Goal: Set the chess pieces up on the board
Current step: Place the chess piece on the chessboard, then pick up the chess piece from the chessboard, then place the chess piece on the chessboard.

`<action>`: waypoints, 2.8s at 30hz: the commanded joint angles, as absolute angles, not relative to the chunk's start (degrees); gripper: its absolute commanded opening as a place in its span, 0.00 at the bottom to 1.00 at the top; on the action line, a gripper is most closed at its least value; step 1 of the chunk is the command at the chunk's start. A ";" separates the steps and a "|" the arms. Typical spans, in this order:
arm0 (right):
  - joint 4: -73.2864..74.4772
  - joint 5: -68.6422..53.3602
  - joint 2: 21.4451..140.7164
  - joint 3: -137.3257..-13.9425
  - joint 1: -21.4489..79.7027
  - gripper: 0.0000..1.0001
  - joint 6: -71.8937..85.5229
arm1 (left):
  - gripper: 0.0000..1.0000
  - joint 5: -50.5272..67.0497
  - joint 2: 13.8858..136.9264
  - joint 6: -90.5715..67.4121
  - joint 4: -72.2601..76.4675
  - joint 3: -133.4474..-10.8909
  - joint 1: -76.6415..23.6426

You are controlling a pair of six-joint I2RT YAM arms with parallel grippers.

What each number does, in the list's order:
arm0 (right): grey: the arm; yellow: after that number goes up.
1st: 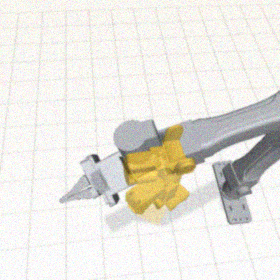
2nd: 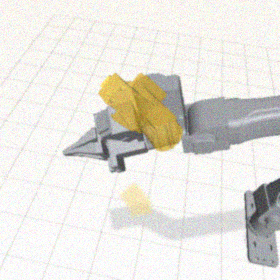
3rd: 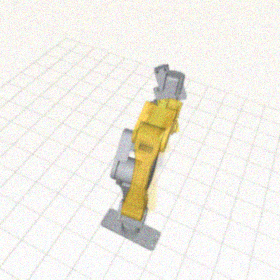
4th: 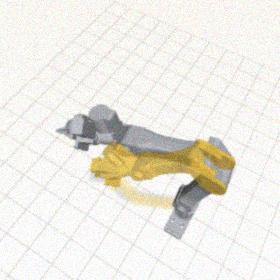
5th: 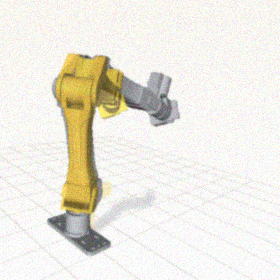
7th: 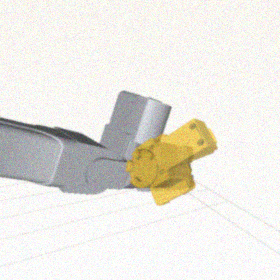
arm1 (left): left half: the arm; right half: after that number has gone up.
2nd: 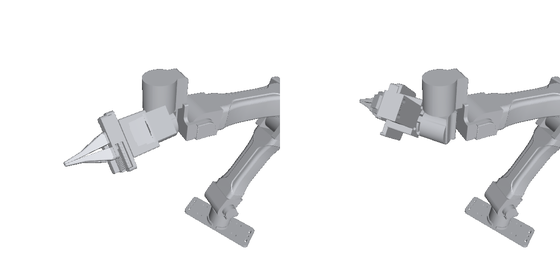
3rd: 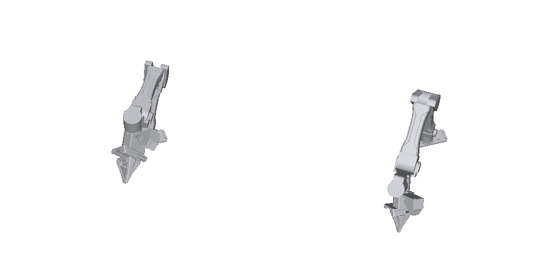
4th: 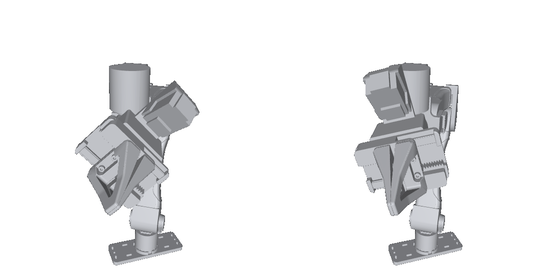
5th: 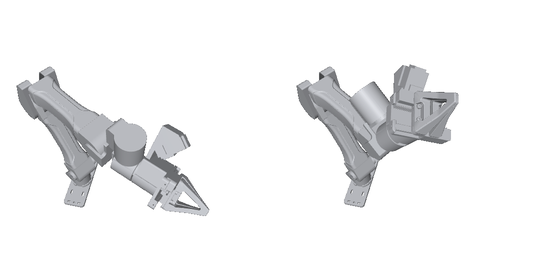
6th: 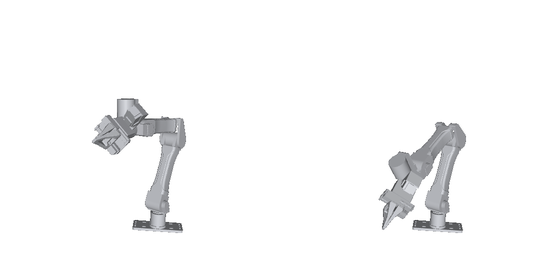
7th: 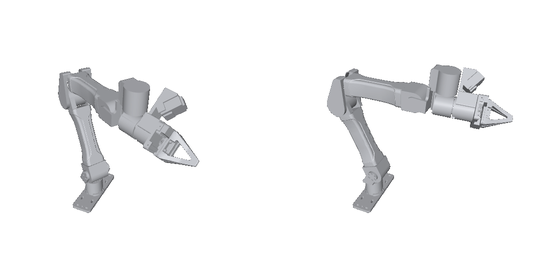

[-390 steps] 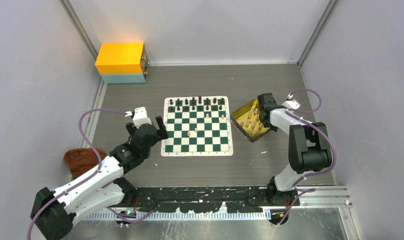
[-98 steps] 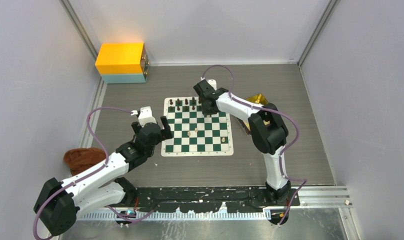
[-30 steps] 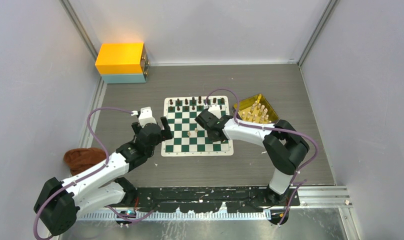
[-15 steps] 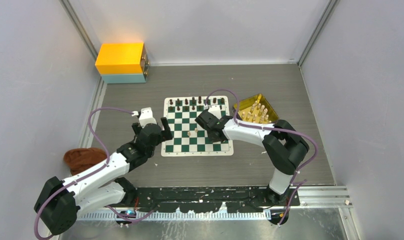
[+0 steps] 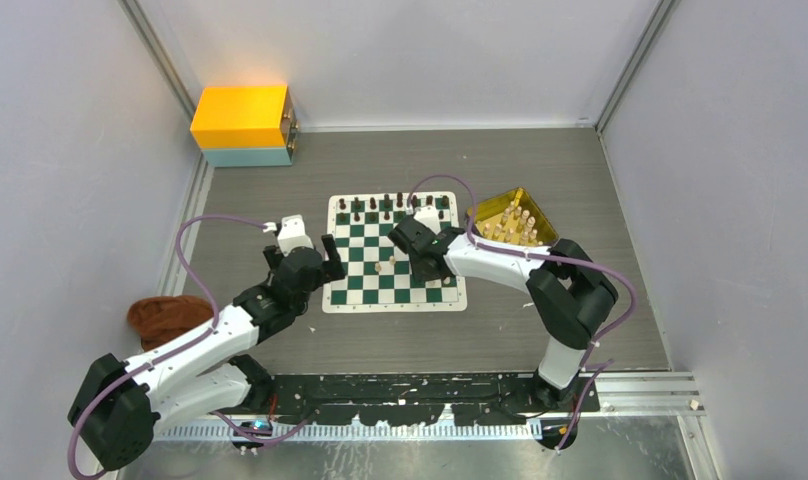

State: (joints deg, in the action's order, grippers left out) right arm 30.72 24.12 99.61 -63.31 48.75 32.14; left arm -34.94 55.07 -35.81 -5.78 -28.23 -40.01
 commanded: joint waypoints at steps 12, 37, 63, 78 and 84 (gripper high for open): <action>31.61 18.84 107.73 -82.31 49.13 0.44 26.75 | 1.00 -37.42 51.73 -36.91 -4.90 -28.07 -40.02; 31.34 16.18 117.39 -89.22 49.03 0.39 26.45 | 1.00 -37.88 50.64 -37.27 -5.10 -26.55 -40.04; 32.25 19.04 109.31 -82.99 49.82 0.05 26.65 | 1.00 -37.89 52.08 -37.09 -4.42 -26.81 -39.99; 31.65 21.22 102.98 -72.66 51.31 0.04 29.37 | 0.99 -37.35 52.84 -37.45 -4.04 -26.50 -39.99; 31.54 21.88 101.93 -70.66 51.55 0.04 30.27 | 0.99 -37.10 52.82 -37.75 -3.96 -26.19 -39.99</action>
State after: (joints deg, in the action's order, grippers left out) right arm 32.25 19.88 106.30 -71.29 51.09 28.88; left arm -35.94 53.01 -37.08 -6.26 -26.37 -40.01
